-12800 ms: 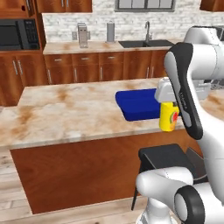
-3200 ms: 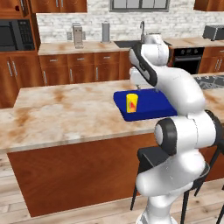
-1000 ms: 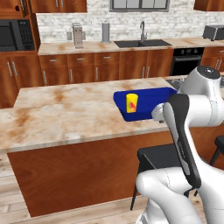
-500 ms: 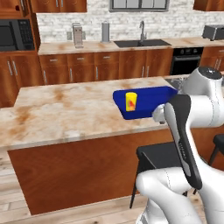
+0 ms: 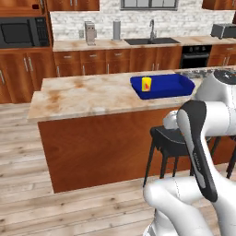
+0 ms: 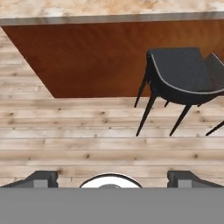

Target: There is a tray on the dining counter. Grab the cup, mug, and pitcher and place them on the tray. The pitcher may be placed next to the tray if it cannot fit the tray.

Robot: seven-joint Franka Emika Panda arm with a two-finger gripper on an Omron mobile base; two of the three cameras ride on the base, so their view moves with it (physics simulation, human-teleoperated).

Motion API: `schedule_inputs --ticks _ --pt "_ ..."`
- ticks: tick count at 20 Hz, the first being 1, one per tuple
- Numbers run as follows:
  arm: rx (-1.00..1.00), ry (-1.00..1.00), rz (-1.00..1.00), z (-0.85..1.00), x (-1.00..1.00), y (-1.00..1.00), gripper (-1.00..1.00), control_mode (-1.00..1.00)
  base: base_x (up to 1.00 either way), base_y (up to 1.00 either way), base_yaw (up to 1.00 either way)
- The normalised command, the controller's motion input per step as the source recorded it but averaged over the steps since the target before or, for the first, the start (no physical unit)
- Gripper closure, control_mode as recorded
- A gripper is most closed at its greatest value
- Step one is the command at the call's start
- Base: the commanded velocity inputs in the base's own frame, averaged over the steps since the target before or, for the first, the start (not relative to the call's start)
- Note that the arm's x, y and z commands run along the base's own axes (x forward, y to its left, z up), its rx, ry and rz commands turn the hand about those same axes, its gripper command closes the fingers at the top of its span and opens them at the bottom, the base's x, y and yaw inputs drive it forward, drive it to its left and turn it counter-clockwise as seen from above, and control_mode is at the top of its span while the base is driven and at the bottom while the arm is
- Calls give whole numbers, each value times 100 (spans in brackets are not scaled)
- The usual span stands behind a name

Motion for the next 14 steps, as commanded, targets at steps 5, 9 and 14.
schedule_inputs --ticks 5,9,14 --pt "0 0 0 0 0 0 -100 100 -3 100 0" --pt "0 0 0 0 0 0 -100 100 9 100 0" --pt "0 0 0 0 0 0 -100 100 23 100 0"
